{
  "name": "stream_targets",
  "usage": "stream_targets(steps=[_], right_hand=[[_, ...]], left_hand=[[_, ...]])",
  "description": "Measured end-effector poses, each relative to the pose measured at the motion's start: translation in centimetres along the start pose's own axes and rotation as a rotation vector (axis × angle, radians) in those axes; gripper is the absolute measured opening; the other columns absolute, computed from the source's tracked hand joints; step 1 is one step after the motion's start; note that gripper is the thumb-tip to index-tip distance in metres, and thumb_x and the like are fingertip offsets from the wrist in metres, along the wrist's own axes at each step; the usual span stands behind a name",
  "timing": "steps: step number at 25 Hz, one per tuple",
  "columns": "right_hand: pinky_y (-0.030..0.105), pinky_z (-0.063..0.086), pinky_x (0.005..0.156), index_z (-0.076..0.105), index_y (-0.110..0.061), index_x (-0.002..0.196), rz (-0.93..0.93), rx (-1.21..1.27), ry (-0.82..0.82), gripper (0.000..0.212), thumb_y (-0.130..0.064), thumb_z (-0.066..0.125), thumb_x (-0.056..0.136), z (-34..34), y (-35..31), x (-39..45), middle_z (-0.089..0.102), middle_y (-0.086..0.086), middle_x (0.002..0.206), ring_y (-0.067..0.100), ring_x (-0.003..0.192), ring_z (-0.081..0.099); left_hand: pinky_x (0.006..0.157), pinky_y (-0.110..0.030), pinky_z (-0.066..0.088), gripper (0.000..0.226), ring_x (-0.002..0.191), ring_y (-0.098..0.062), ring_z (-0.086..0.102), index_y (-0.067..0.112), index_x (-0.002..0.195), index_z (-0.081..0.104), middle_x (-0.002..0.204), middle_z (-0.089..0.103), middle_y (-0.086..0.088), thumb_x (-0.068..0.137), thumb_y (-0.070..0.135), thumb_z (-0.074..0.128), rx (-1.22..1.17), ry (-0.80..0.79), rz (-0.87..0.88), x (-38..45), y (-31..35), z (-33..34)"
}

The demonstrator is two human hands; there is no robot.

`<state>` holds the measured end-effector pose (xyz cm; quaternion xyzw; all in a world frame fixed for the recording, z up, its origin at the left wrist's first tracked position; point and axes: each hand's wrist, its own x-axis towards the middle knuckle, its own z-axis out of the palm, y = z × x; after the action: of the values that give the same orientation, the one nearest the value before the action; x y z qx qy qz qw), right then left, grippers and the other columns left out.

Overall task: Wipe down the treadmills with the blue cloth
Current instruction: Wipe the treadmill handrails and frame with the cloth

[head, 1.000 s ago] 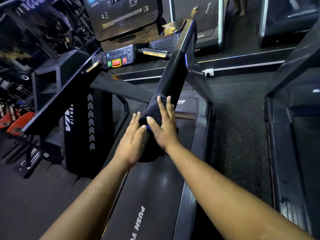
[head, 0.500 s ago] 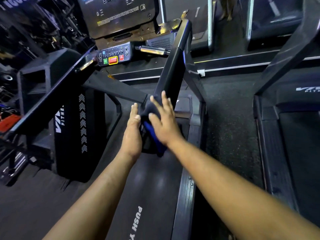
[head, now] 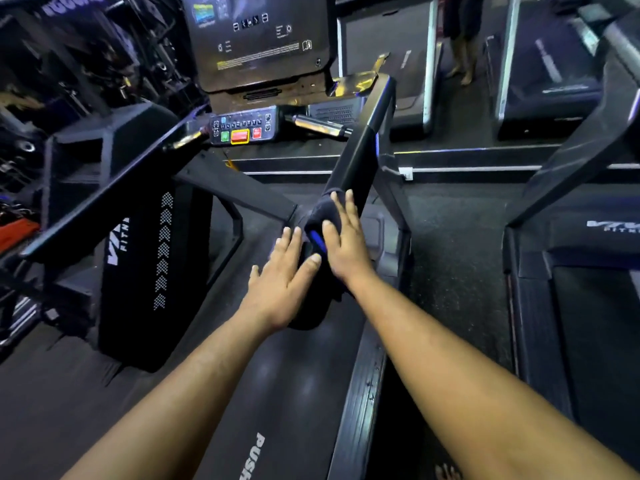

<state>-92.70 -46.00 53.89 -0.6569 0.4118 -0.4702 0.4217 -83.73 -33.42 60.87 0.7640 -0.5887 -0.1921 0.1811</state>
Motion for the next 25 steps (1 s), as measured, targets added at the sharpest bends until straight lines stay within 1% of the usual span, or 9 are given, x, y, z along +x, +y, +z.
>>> stream_targets(steps=[2, 5, 7, 11, 14, 16, 19, 22, 25], right_hand=[[0.048, 0.012, 0.124, 0.024, -0.029, 0.156, 0.031, -0.027, -0.009, 0.071, -0.048, 0.042, 0.089, -0.1, 0.0, 0.6, -0.001, 0.004, 0.167, 0.027, 0.154, 0.003], [0.042, 0.007, 0.122, 0.015, -0.041, 0.156, -0.060, -0.007, -0.054, 0.071, -0.047, 0.045, 0.091, 0.8, 0.3, -2.3, -0.013, -0.009, 0.166, 0.018, 0.153, -0.008], [0.043, 0.011, 0.121, 0.022, -0.043, 0.154, -0.085, -0.010, -0.071, 0.068, -0.040, 0.046, 0.090, 0.5, 1.0, -0.7, -0.010, -0.014, 0.166, 0.014, 0.153, -0.007], [0.051, 0.014, 0.122, 0.039, -0.028, 0.150, -0.129, -0.132, -0.108, 0.063, -0.036, 0.046, 0.088, -1.8, 2.5, 8.8, 0.004, -0.003, 0.167, 0.024, 0.154, -0.003], [0.055, 0.013, 0.121, 0.030, -0.025, 0.155, 0.001, -0.109, -0.053, 0.063, -0.037, 0.049, 0.095, -3.0, 3.0, 13.9, -0.005, 0.004, 0.167, 0.031, 0.153, -0.006], [0.054, 0.008, 0.123, 0.021, -0.026, 0.157, 0.061, -0.099, -0.023, 0.070, -0.044, 0.046, 0.094, -2.2, 2.8, 12.4, -0.008, 0.004, 0.167, 0.031, 0.153, -0.005], [0.043, 0.004, 0.121, 0.021, -0.024, 0.156, -0.109, -0.065, -0.083, 0.070, -0.048, 0.038, 0.092, -1.7, 3.6, 8.0, -0.001, -0.002, 0.165, 0.027, 0.153, -0.004], [0.045, 0.011, 0.123, 0.043, -0.012, 0.148, -0.283, -0.111, -0.080, 0.062, -0.042, 0.037, 0.094, -3.3, 5.7, 14.1, 0.021, 0.009, 0.163, 0.036, 0.152, 0.004], [0.049, 0.008, 0.123, 0.039, -0.013, 0.150, -0.123, -0.074, -0.008, 0.064, -0.041, 0.042, 0.092, -4.2, 6.7, 20.8, 0.015, 0.015, 0.164, 0.040, 0.152, 0.003]], left_hand=[[0.122, -0.055, 0.000, 0.091, 0.149, 0.002, -0.005, 0.039, 0.156, 0.005, 0.164, -0.004, 0.021, 0.075, 0.080, 0.015, 0.025, -0.021, -0.021, 0.6, 0.7, -0.3], [0.123, -0.053, 0.002, 0.095, 0.146, 0.007, -0.005, 0.034, 0.157, 0.001, 0.163, -0.004, 0.022, 0.076, 0.080, 0.017, 0.001, -0.004, 0.007, 2.5, 1.8, -0.6], [0.123, -0.052, 0.001, 0.097, 0.144, 0.010, -0.005, 0.033, 0.157, -0.003, 0.163, -0.005, 0.020, 0.076, 0.081, 0.017, 0.014, -0.006, -0.007, 4.3, 2.7, -0.4], [0.122, -0.055, 0.001, 0.094, 0.149, 0.001, -0.003, 0.033, 0.156, -0.009, 0.164, -0.009, 0.018, 0.081, 0.081, 0.022, 0.087, -0.025, -0.054, 8.3, 3.5, 0.3], [0.122, -0.055, 0.003, 0.086, 0.150, -0.001, -0.006, 0.033, 0.156, -0.010, 0.164, -0.009, 0.019, 0.091, 0.073, 0.029, 0.153, -0.040, -0.038, 9.2, 3.6, 0.7], [0.123, -0.053, 0.004, 0.089, 0.150, 0.000, -0.008, 0.034, 0.156, -0.009, 0.163, -0.010, 0.019, 0.086, 0.078, 0.023, 0.192, -0.056, -0.024, 9.1, 3.6, 0.7], [0.123, -0.052, 0.004, 0.093, 0.149, 0.000, -0.011, 0.035, 0.157, -0.005, 0.163, -0.012, 0.018, 0.080, 0.082, 0.015, 0.241, -0.060, -0.028, 9.4, 3.5, 0.8], [0.123, -0.053, 0.004, 0.091, 0.150, -0.001, -0.012, 0.037, 0.157, -0.005, 0.163, -0.014, 0.018, 0.080, 0.083, 0.015, 0.272, -0.064, -0.033, 9.4, 3.7, 0.8], [0.123, -0.054, 0.003, 0.088, 0.150, -0.003, -0.011, 0.039, 0.156, -0.006, 0.164, -0.013, 0.017, 0.082, 0.081, 0.016, 0.279, -0.078, -0.037, 9.4, 3.9, 0.7]])
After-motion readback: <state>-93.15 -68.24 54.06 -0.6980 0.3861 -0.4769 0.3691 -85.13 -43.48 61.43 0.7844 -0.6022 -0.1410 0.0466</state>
